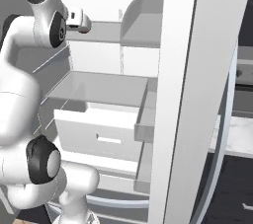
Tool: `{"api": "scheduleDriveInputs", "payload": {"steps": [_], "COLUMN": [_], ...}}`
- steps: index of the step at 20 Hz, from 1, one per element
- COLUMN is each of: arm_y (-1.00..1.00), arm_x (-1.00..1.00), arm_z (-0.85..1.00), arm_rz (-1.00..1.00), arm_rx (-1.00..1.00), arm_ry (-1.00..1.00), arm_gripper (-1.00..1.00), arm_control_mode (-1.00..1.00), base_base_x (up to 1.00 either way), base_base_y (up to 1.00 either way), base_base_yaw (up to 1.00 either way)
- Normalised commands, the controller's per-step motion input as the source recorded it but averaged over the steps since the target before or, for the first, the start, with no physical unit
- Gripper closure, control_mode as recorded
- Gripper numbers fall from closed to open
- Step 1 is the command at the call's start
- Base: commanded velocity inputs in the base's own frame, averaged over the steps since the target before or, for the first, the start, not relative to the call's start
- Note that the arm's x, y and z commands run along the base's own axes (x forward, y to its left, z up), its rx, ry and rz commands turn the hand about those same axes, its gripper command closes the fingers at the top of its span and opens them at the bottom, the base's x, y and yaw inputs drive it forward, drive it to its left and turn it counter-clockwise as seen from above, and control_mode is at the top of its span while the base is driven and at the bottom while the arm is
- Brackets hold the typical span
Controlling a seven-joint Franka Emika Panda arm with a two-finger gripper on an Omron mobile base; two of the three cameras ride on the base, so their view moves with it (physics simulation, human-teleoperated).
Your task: Grab the onions from the fridge, place them in the blender, close the lid, and turn on the blender to create a marinade.
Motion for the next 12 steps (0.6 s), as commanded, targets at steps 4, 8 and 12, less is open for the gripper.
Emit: {"api": "scheduleDriveInputs", "payload": {"steps": [4,8,12], "arm_y": [0.03,0.11,0.06], "arm_x": [0.72,0.69,0.64], "arm_z": [-0.06,-0.09,-0.08], "arm_rz": [0.00,0.00,0.00], "arm_rx": [0.00,0.00,0.00], "arm_ry": [0.00,0.01,0.01], "arm_gripper": [-1.00,-1.00,-1.00], "arm_control_mode": [-1.00,-1.00,-1.00], "base_base_x": [0.00,0.00,0.00], "base_base_y": [0.00,0.00,0.00], "base_base_yaw": [0.00,0.00,0.00]}}
